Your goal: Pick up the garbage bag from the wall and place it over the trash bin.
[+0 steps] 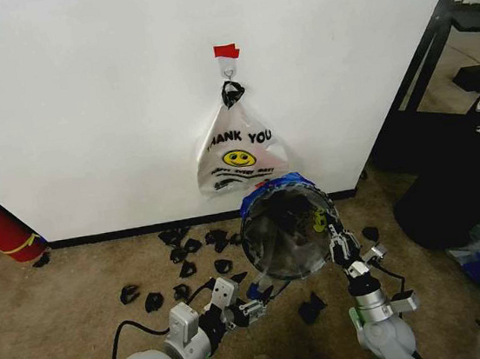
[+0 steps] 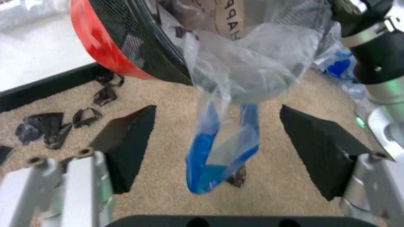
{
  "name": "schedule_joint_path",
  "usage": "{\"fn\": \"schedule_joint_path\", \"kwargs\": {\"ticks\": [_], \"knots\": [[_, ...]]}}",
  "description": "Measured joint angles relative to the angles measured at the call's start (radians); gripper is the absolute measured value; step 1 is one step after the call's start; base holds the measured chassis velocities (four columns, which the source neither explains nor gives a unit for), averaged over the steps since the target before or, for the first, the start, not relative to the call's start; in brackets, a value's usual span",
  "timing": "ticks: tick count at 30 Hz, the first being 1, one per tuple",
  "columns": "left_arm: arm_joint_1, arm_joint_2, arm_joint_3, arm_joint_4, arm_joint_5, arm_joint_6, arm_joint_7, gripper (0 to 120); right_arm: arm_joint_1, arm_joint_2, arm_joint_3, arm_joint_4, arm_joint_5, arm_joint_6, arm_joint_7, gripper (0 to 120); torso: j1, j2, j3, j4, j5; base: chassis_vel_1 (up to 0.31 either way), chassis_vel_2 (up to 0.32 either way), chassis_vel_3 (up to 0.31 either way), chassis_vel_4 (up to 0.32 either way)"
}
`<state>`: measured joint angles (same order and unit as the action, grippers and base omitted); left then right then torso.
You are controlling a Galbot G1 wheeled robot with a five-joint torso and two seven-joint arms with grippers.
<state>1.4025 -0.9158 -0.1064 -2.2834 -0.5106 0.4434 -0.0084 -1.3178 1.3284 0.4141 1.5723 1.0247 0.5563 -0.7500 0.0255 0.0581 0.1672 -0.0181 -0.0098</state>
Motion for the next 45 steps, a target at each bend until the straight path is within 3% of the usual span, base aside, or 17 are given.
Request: {"fn": "schedule_joint_path", "kwargs": {"ticks": [22,33,45], "knots": [[-0.035,0.009,-0.001,0.048,-0.002,0.005,-0.007,0,-0.005,0.002,-0.006,0.018,0.008,-0.005,0.014,0,0.0,0.0,0.0,0.0001,0.0,0.0,0.0,0.0,0.0],[-0.069,-0.009,0.012,0.161,0.106,-0.072,-0.041,0,-0.025,-0.018,-0.04,0.074,0.071,-0.078,0.121,0,0.0,0.0,0.0,0.0,-0.0001,0.0,0.0,0.0,0.0],[-0.089,-0.027,0.025,0.202,0.122,-0.145,-0.066,0,-0.028,-0.022,-0.063,0.062,0.032,-0.145,0.171,0,0.0,0.0,0.0,0.0,-0.0001,0.0,0.0,0.0,0.0]]}}
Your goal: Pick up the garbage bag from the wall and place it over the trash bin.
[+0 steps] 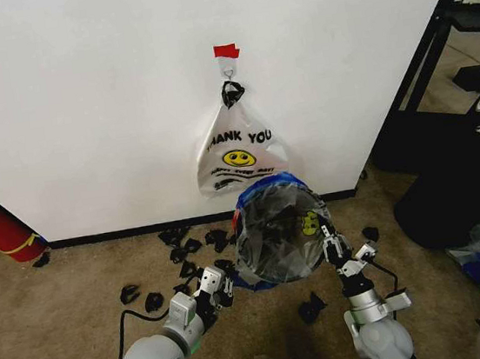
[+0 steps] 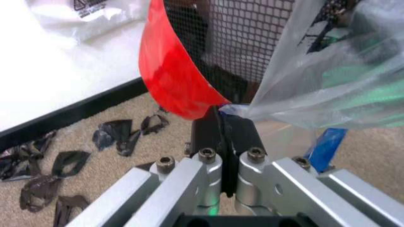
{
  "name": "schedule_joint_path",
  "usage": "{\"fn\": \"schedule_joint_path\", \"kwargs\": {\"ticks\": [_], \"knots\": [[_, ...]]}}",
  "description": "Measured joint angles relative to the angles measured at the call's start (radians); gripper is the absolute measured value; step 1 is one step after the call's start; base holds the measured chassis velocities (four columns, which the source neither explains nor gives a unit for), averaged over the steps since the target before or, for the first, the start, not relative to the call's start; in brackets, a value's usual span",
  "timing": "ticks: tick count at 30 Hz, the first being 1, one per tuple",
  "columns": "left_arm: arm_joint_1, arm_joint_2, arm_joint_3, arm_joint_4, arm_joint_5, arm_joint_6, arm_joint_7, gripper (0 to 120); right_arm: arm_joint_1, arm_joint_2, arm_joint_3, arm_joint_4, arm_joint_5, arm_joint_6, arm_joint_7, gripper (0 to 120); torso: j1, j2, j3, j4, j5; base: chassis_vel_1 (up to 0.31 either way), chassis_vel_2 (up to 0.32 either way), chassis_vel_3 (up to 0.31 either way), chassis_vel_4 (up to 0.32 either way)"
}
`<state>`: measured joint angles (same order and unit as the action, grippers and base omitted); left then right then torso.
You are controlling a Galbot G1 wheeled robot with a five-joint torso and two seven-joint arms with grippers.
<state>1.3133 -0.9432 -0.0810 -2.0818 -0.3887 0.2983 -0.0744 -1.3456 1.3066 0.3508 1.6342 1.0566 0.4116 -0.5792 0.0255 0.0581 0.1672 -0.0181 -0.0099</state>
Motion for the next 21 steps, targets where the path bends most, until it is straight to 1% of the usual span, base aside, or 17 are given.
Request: {"fn": "schedule_joint_path", "kwargs": {"ticks": [1,4,5,10,11,13,14,15,18,19,21], "knots": [[0.0,0.0,0.0,0.006,0.004,-0.007,0.001,0,0.001,0.0,-0.001,-0.001,-0.002,-0.002,0.006,0,0.0,0.0,0.0,0.0,0.0001,0.0,0.0,0.0,0.0],[0.008,0.005,-0.002,0.02,0.027,-0.038,0.029,11,0.008,0.001,-0.002,-0.002,-0.004,-0.002,0.036,0,0.0,0.0,0.0,0.0,0.0001,0.0,0.0,0.0,0.0],[0.008,0.005,-0.002,0.02,0.027,-0.038,0.029,11,0.008,0.001,-0.002,-0.002,-0.004,-0.002,0.036,0,0.0,0.0,0.0,0.0,0.0001,0.0,0.0,0.0,0.0],[0.016,0.012,-0.019,0.056,0.14,-0.122,0.071,32,0.018,0.008,-0.001,0.017,0.017,0.007,0.114,0,0.0,0.0,0.0,0.0001,0.0001,0.0,0.0,0.0,0.0],[0.016,0.012,-0.019,0.056,0.14,-0.122,0.071,32,0.018,0.008,-0.001,0.017,0.017,0.007,0.114,0,0.0,0.0,0.0,0.0001,0.0001,0.0,0.0,0.0,0.0],[0.019,0.014,-0.029,0.059,0.169,-0.155,0.091,41,0.02,0.01,0.0,0.023,0.018,0.011,0.144,0,0.0,0.0,0.0,0.0,0.0,0.0,0.0,0.0,0.0],[0.021,0.014,-0.033,0.059,0.173,-0.167,0.1,44,0.02,0.01,0.0,0.026,0.017,0.013,0.158,0,0.0,0.0,0.0,0.0,0.0001,0.0,0.0,0.0,0.0],[0.023,0.014,-0.041,0.057,0.173,-0.181,0.118,51,0.021,0.012,0.0,0.028,0.016,0.014,0.172,0,0.0,0.0,0.0,0.0,0.0,0.0,0.0,0.0,0.0],[0.03,0.013,-0.069,0.046,0.169,-0.21,0.178,63,0.02,0.015,0.0,0.033,0.015,0.015,0.202,0,0.0,0.0,0.0,0.0,0.0001,0.0,0.0,0.0,0.0],[0.03,0.013,-0.069,0.046,0.169,-0.21,0.178,63,0.02,0.015,0.0,0.033,0.015,0.015,0.202,0,0.0,0.0,0.0,0.0,0.0001,0.0,0.0,0.0,0.0],[0.036,0.012,-0.101,0.039,0.163,-0.244,0.237,71,0.02,0.015,0.003,0.034,0.005,0.015,0.222,0,0.0,0.0,0.0,0.0,0.0,0.0,0.0,0.0,0.0]]}}
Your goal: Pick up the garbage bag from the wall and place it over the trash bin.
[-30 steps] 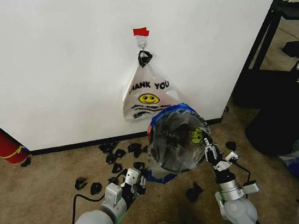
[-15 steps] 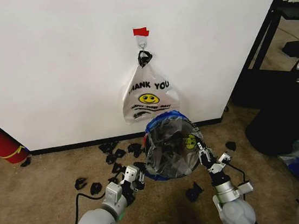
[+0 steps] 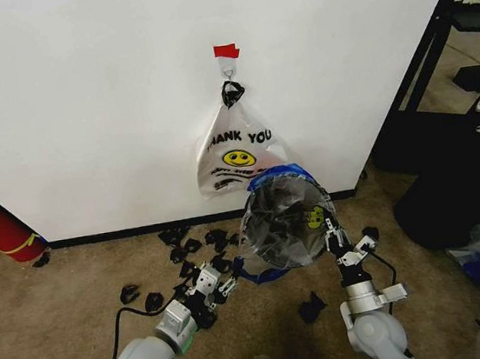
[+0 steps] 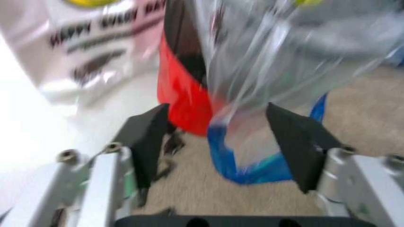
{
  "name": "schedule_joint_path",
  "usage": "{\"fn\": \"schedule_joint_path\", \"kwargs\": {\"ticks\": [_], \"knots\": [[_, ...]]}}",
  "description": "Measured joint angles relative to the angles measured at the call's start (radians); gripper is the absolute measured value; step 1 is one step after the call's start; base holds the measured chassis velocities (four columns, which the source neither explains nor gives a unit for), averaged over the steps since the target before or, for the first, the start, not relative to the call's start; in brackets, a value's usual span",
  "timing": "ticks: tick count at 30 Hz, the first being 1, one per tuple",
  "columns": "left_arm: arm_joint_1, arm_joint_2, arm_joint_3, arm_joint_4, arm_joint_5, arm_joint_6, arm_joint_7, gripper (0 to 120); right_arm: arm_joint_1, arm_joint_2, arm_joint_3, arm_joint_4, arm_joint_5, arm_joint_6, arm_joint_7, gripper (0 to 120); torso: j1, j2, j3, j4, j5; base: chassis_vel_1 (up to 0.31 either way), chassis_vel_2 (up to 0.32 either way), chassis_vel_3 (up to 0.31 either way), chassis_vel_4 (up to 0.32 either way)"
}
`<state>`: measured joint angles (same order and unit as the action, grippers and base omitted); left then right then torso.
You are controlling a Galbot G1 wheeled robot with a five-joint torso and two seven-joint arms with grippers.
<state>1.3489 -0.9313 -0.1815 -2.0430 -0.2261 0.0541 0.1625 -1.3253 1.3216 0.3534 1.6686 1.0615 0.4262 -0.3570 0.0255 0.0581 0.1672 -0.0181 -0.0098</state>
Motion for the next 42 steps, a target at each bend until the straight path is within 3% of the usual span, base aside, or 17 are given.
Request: {"fn": "schedule_joint_path", "kwargs": {"ticks": [4,6,9,11,16,19,24,34,42], "knots": [[-0.002,-0.012,-0.063,-0.02,-0.113,-0.095,0.14,88,0.003,0.003,0.01,-0.013,-0.031,0.014,0.003,0,0.0,0.0,0.0,0.0002,0.0,0.0,0.0,0.0,0.0],[-0.012,-0.019,-0.069,-0.027,-0.156,-0.114,0.137,92,0.004,0.004,0.014,-0.025,-0.043,0.025,-0.028,0,0.0,0.0,0.0,0.0001,0.0,0.0,0.0,0.0,0.0],[-0.063,-0.027,-0.071,-0.065,-0.343,-0.098,0.037,100,0.01,0.005,0.03,-0.077,-0.078,0.064,-0.191,0,0.0,0.0,0.0,-0.0001,0.0,0.0,0.0,0.0,0.0],[-0.067,-0.027,-0.072,-0.067,-0.354,-0.094,0.031,100,0.01,0.005,0.03,-0.081,-0.079,0.065,-0.2,0,0.0,0.0,0.0,-0.0001,0.0001,0.0,0.0,0.0,0.0],[-0.159,-0.001,-0.13,-0.082,-0.606,0.076,-0.067,100,0.03,-0.011,0.059,-0.16,-0.061,0.082,-0.413,0,0.0,0.0,0.0,0.0,0.0002,0.0,0.0,0.0,0.0],[-0.177,0.008,-0.147,-0.091,-0.724,0.184,-0.065,100,0.044,-0.02,0.074,-0.193,-0.052,0.08,-0.496,0,0.0,0.0,0.0,0.0,0.0002,0.0,0.0,0.0,0.0],[-0.177,0.003,-0.135,-0.1,-0.793,0.284,-0.055,100,0.052,-0.028,0.082,-0.203,-0.032,0.049,-0.584,0,0.0,0.0,0.0,0.0,0.0,0.0,0.0,0.0,0.0],[-0.188,-0.017,-0.111,-0.094,-0.827,0.343,-0.04,91,0.049,-0.035,0.085,-0.201,-0.016,0.031,-0.619,0,0.0,0.0,0.0,0.0,0.0002,0.0,0.0,0.0,0.0],[-0.205,-0.023,-0.106,-0.067,-0.826,0.36,-0.03,65,0.044,-0.038,0.076,-0.172,0.011,0.016,-0.619,0,0.0,0.0,0.0,0.0,0.0,0.0,0.0,0.0,0.0]]}}
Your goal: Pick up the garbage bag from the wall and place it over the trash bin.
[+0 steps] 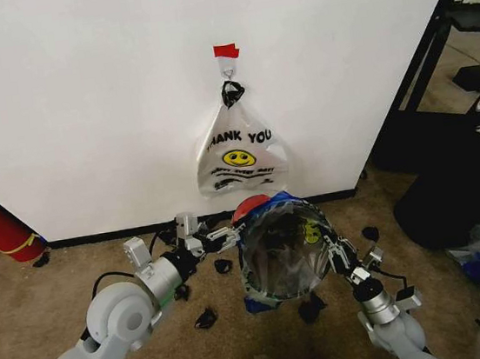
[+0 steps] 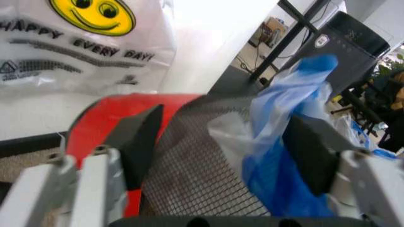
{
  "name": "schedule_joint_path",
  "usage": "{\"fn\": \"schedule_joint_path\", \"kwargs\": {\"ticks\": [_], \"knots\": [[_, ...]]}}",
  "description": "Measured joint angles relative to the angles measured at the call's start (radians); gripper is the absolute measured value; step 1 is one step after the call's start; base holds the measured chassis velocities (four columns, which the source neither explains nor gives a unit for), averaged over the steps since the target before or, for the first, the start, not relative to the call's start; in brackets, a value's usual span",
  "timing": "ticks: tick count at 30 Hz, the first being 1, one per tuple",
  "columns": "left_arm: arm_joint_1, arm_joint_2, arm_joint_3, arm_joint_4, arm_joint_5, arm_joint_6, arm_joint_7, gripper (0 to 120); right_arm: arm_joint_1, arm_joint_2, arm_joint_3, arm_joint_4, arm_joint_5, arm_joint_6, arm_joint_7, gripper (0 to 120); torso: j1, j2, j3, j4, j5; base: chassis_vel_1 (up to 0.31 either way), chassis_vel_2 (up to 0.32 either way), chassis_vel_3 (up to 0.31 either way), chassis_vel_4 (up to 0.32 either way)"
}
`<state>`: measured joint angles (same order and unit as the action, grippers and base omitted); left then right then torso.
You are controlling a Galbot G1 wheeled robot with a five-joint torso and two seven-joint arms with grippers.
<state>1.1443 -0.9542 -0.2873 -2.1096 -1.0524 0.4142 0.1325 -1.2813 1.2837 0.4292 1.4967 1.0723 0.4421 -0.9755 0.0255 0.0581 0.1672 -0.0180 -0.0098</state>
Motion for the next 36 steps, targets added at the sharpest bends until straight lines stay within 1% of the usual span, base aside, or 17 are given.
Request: {"fn": "schedule_joint_path", "kwargs": {"ticks": [6,7,10,14,15,17,18,21,22,27,36], "knots": [[-0.01,-0.003,0.0,0.006,0.001,0.004,0.006,39,-0.001,-0.001,-0.008,0.017,0.002,-0.006,0.004,0,0.0,0.0,0.0,0.0,0.0,0.0,0.0,0.0,0.0],[-0.01,-0.003,0.0,0.006,0.001,0.004,0.006,39,-0.001,-0.001,-0.008,0.017,0.002,-0.006,0.004,0,0.0,0.0,0.0,0.0,0.0,0.0,0.0,0.0,0.0],[-0.012,-0.005,-0.001,0.007,0.002,-0.002,0.005,26,-0.001,-0.001,-0.008,0.018,-0.001,-0.006,0.004,0,0.0,0.0,0.0,-0.0001,0.0,0.0,0.0,0.0,0.0],[-0.02,-0.007,0.001,0.02,0.016,-0.03,0.0,11,-0.002,-0.003,-0.008,0.013,-0.003,-0.011,-0.01,0,0.0,0.0,0.0,0.0,0.0,0.0,0.0,0.0,0.0],[-0.02,-0.007,0.001,0.02,0.016,-0.03,0.0,11,-0.002,-0.003,-0.008,0.013,-0.003,-0.011,-0.01,0,0.0,0.0,0.0,0.0,0.0,0.0,0.0,0.0,0.0],[-0.031,-0.009,0.006,0.035,0.032,-0.051,0.0,2,-0.005,-0.005,-0.007,0.012,0.0,-0.022,-0.028,0,0.0,0.0,0.0,-0.0001,0.0,0.0,0.0,0.0,0.0],[-0.036,-0.009,0.008,0.042,0.041,-0.061,0.0,0,-0.006,-0.006,-0.007,0.013,0.002,-0.027,-0.034,0,0.0,0.0,0.0,0.0,0.0,0.0,0.0,0.0,0.0],[-0.062,-0.009,0.018,0.082,0.089,-0.099,0.024,0,-0.012,-0.007,-0.012,0.017,0.019,-0.053,-0.053,0,0.0,0.0,0.0,-0.0002,0.0,0.0,0.0,0.0,0.0],[-0.062,-0.009,0.018,0.082,0.089,-0.099,0.024,0,-0.012,-0.007,-0.012,0.017,0.019,-0.053,-0.053,0,0.0,0.0,0.0,-0.0002,0.0,0.0,0.0,0.0,0.0],[-0.076,-0.007,0.021,0.128,0.141,-0.16,0.123,0,-0.012,-0.006,-0.033,0.023,0.046,-0.09,-0.067,0,0.0,0.0,0.0,0.0001,-0.0001,0.0,0.0,0.0,0.0],[-0.087,-0.017,0.037,0.156,0.176,-0.215,0.23,0,-0.011,0.0,-0.057,0.026,0.076,-0.133,-0.083,0,0.0,0.0,0.0,-0.0001,-0.0001,0.0,0.0,0.0,0.0]]}}
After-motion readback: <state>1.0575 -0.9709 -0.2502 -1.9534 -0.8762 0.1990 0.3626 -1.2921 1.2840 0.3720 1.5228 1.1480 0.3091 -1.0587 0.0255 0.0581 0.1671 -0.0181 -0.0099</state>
